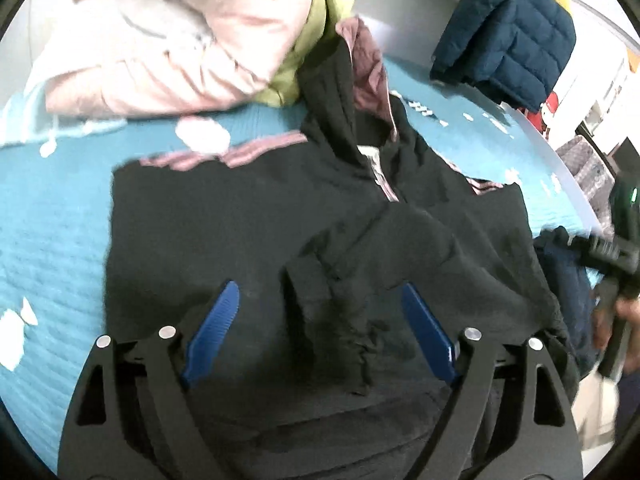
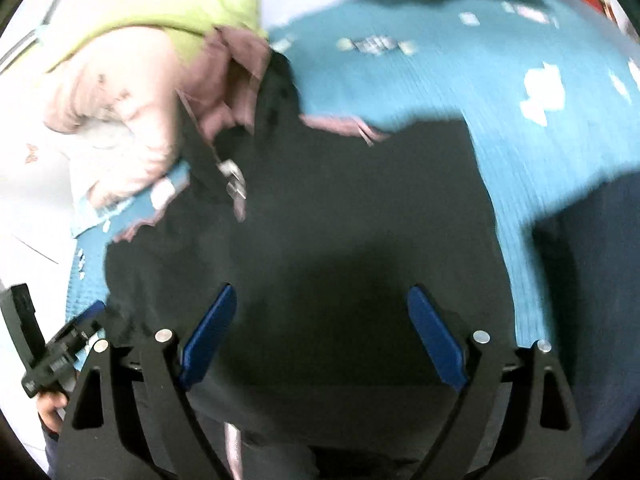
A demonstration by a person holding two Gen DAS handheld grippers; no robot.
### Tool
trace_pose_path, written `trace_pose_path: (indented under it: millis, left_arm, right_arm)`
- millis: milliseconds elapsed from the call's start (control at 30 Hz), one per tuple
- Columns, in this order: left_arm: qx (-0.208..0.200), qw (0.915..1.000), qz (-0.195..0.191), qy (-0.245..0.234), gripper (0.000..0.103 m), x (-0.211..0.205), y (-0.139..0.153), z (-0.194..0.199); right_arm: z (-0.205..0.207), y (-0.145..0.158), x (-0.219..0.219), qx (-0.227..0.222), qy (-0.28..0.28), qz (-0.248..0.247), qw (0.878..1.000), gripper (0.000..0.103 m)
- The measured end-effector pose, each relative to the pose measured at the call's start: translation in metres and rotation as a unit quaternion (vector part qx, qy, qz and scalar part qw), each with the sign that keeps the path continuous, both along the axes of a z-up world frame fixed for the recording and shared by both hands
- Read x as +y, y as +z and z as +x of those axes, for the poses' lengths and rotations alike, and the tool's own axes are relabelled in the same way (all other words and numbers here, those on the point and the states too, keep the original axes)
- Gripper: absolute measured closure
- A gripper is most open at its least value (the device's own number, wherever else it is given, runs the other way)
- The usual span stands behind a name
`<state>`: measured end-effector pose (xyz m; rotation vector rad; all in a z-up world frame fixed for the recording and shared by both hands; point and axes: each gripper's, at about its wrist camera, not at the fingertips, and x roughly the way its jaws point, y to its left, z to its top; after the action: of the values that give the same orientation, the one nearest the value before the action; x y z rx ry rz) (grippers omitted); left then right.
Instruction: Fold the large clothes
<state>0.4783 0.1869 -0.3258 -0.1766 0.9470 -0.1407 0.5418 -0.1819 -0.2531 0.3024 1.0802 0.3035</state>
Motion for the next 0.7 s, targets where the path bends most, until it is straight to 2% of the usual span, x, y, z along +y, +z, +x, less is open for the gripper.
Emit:
trace_pose_path:
  millis: [100, 233, 367, 433, 600, 667, 700]
  left_arm:
    - [-0.007, 0.9996, -0.004, 0.027, 0.018, 0.016, -0.005, -0.001]
    - [-0.029, 0.9947, -0.059, 0.079, 0.017, 0.048, -0.013, -0.010]
    - [-0.030, 0.9899, -0.064, 0.123, 0.017, 0.074, -0.024, -0.007]
    - [-0.035, 0.9903, -0.065, 0.118, 0.017, 0.080, -0.027, -0.009]
    - [-0.046, 0.9926, -0.036, 0.107, 0.017, 0.088, -0.029, -0.017]
    - [-0.046, 0.9924, -0.041, 0.107, 0.015, 0.094, -0.031, -0.018]
    - [-0.044, 0.9918, -0.042, 0.112, 0.015, 0.099, -0.032, -0.019]
  right_arm:
    - [0.032, 0.015, 0.031, -0.009, 0.018, 0.008, 1.000, 0.018]
    - [0.092, 0.026, 0.095, -0.044, 0.045, -0.003, 0.998, 0.018]
    - [0.153, 0.026, 0.155, -0.060, 0.054, -0.001, 0.997, 0.018]
    - [0.181, 0.023, 0.178, -0.062, 0.041, 0.011, 0.997, 0.018]
    - [0.243, 0.015, 0.228, -0.071, 0.008, -0.002, 0.997, 0.019]
    - [0.260, 0.013, 0.235, -0.072, -0.002, -0.001, 0.997, 0.026]
    - [0.267, 0.011, 0.238, -0.069, -0.003, -0.004, 0.998, 0.046]
